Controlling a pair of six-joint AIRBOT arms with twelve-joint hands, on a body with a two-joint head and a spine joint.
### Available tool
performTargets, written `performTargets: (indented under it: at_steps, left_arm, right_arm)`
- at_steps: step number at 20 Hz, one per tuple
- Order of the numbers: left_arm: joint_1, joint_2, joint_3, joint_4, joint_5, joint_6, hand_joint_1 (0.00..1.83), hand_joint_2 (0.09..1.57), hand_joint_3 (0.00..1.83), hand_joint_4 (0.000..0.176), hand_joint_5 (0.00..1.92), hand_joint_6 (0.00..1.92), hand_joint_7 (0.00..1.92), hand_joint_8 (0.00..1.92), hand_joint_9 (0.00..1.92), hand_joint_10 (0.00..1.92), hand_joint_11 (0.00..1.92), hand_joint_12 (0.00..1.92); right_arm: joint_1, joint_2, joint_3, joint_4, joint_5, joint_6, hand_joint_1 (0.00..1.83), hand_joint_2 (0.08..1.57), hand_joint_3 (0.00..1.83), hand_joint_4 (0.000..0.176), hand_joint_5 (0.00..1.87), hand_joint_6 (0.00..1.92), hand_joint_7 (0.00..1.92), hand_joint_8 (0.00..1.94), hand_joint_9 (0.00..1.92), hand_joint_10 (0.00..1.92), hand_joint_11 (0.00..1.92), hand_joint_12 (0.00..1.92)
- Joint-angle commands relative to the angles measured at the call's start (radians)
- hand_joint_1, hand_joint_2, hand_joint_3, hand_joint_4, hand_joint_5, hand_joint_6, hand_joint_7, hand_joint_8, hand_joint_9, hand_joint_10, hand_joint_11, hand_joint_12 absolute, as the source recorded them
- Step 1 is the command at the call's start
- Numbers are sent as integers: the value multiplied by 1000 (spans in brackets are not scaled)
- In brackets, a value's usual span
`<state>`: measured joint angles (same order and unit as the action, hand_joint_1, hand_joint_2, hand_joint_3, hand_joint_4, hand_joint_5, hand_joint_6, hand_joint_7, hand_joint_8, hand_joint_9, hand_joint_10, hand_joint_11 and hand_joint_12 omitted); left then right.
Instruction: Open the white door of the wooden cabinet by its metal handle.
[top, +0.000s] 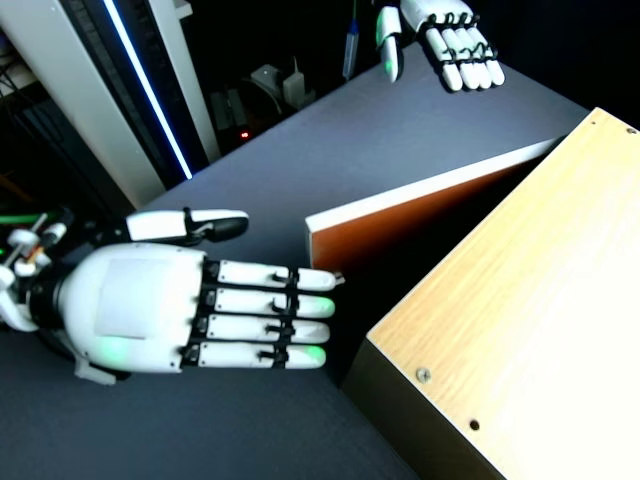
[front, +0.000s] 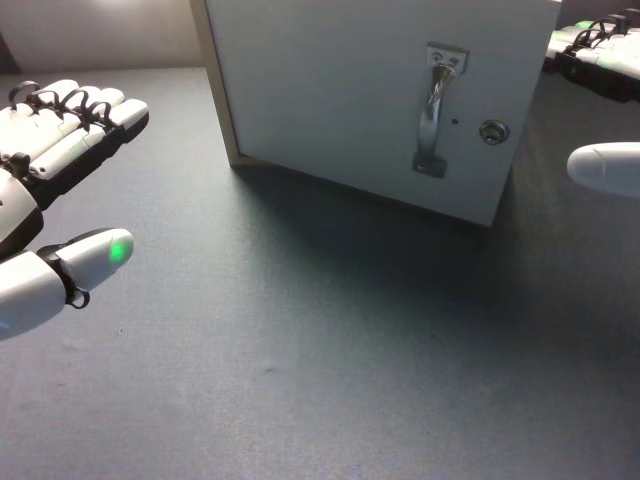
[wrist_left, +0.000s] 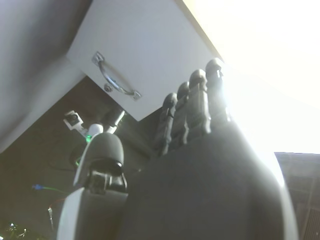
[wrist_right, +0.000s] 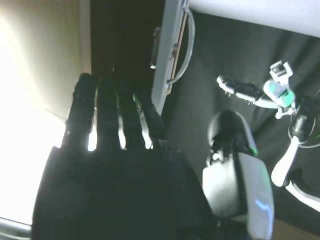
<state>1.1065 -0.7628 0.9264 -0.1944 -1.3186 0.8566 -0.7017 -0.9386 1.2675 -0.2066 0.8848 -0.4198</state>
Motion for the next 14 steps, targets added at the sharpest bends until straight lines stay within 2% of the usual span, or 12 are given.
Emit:
performTargets:
  at_steps: [1,5,8,14]
  left_arm:
    - [-2,3,0,-11,-130,-3,0,1544,9,0,0,0,0,0,0,0,0,0]
    - [2,5,-1,-14,-132,-5,0,1552,11,0,0,0,0,0,0,0,0,0]
    - [4,9,0,-23,-136,-5,0,1513,0,0,0,0,0,0,0,0,0,0]
    - [14,10,4,-64,-152,11,0,1547,9,0,0,0,0,0,0,0,0,0]
  right_arm:
    - [5,8,-6,35,137,5,10,1300,6,0,0,0,0,0,0,0,0,0]
    - [-10,33,-40,27,183,5,73,1346,11,0,0,0,0,0,0,0,0,0]
    - [-13,48,-69,0,213,5,0,1232,0,0,0,0,0,0,0,0,0,0]
    - [-13,48,-98,-44,250,14,0,1199,0,0,0,0,0,0,0,0,0,0]
